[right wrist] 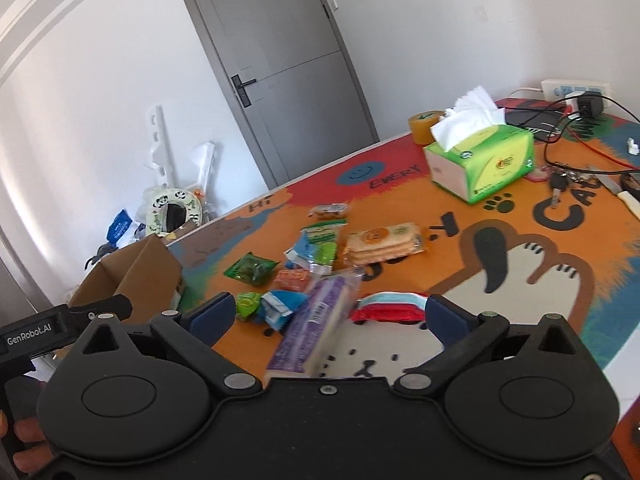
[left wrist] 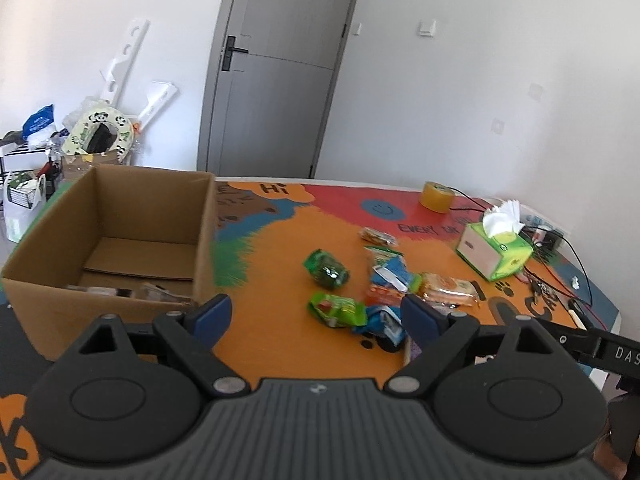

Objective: Organize snacks
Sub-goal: 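Move both tools back over the snacks on the table, then grasp the purple-wrapped bar with left tool while right tool grasps the red-and-white snack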

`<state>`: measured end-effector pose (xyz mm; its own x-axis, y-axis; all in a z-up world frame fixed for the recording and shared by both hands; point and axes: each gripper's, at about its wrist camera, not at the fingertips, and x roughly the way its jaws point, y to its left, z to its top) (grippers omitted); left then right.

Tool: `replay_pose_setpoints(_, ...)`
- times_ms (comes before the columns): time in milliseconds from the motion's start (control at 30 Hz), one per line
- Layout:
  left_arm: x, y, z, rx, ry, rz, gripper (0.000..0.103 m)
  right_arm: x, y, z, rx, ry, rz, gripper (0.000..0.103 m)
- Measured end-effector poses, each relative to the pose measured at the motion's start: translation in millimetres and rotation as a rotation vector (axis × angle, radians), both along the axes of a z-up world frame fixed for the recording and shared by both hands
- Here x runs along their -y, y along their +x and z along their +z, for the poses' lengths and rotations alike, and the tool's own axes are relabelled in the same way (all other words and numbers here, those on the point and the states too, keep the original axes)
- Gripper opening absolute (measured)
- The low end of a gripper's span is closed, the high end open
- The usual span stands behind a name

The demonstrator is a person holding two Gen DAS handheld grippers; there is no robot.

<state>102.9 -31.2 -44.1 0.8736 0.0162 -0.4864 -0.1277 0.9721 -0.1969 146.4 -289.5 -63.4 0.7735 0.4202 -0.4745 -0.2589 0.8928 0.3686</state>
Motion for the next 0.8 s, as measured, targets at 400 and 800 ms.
replay_pose_setpoints(400, 40.6, 22.4, -14.2, -0.041, 0.02, -0.079, 0.09, 31.8, 7.2, -16.4, -0.026, 0.009, -0.038, 0.1)
replay_pose_setpoints(800, 68.6, 51.3, -39.6, -0.118, 0.046, -0.115, 0.09, 43.4, 20.7, -38.6, -0.064, 0.006, -0.053, 0.098)
